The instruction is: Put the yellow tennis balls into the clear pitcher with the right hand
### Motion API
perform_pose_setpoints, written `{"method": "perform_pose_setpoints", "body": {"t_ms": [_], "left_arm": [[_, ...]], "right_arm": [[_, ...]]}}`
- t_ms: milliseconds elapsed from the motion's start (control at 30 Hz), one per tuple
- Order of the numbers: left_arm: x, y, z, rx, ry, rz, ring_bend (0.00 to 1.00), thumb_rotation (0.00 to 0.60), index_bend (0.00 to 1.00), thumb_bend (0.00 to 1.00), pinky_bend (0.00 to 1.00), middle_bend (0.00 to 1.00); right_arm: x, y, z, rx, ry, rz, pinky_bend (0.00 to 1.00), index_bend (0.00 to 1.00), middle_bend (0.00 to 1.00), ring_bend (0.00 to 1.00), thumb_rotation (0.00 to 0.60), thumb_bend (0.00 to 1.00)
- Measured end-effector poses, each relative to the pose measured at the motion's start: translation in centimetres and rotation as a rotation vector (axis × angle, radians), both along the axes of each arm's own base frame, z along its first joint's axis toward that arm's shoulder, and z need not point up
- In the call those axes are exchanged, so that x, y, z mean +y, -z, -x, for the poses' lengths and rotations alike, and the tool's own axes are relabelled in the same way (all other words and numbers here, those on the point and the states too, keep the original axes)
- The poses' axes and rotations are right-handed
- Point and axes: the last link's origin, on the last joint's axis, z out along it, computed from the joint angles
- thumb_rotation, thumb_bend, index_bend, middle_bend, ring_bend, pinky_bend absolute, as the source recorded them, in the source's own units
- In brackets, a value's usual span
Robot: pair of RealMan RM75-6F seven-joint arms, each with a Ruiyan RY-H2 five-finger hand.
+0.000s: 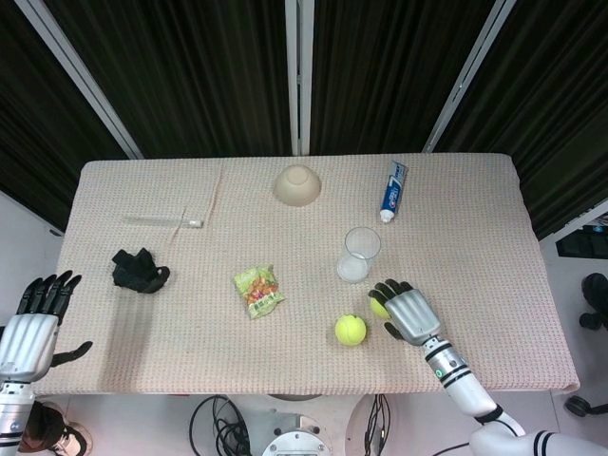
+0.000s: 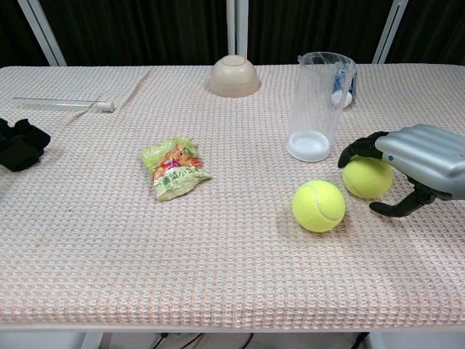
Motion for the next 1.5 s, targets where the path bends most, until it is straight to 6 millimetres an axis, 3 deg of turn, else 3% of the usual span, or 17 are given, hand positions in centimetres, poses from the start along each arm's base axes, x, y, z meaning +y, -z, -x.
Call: {"method": "perform_pose_setpoints", "body": {"t_ms": [133,300,433,600,800,1000,1233,1500], "left_arm": [[0.0,0.0,0.1,-0.002,-0.003,0.001,0.00,0.600,0.00,0.07,0.00,0.00],[0.0,0.0,0.1,-0.005,-0.001,0.001,0.00,0.600,0.00,0.07,0.00,0.00],[0.0,0.0,0.0,-0.005,0.000,0.003,0.00,0.600,0.00,0.07,0.00,0.00],[0.0,0.1,0.0,-0.005,-0.003,0.009,0.00,0.600,0.00,0.07,0.00,0.00],[0.0,0.2,0.1,0.003,-0.006,0.019,0.00,0.600,0.00,0.07,0.00,0.00],[0.0,0.2,0.1,0.010,-0.007,0.023,0.00,0.600,0.00,0.07,0.00,0.00],[0.1,0.3,0.2,0.016,-0.018,0.038,0.00,0.600,0.00,0.07,0.00,0.00],[0.0,0.1,0.3,0.013,-0.021,0.034,0.00,0.600,0.00,0.07,0.00,0.00]], "right_arm": [[-0.1,-0.2,-0.1,0.010,-0.009,0.039,0.57,0.63,0.47,0.44,0.600,0.32],[0.0,-1.5,-0.2,-0.010,-0.030,0.117,0.60,0.67,0.48,0.45,0.600,0.33],[0.1,-3.7,-1.1,-0.064,-0.063,0.179,0.60,0.68,0.49,0.46,0.600,0.33],[-0.3,-7.3,-3.7,-0.168,-0.125,0.280,0.61,0.69,0.49,0.45,0.600,0.34],[-2.8,-10.1,-7.3,-0.256,-0.188,0.375,0.62,0.69,0.49,0.45,0.600,0.34],[-5.7,-10.0,-9.8,-0.253,-0.173,0.370,0.62,0.65,0.49,0.45,0.600,0.33],[-7.5,-8.7,-11.7,-0.194,-0.159,0.311,0.53,0.57,0.43,0.40,0.600,0.31],[-7.9,-7.6,-12.2,-0.242,-0.106,0.201,0.18,0.27,0.22,0.06,0.600,0.17]]}}
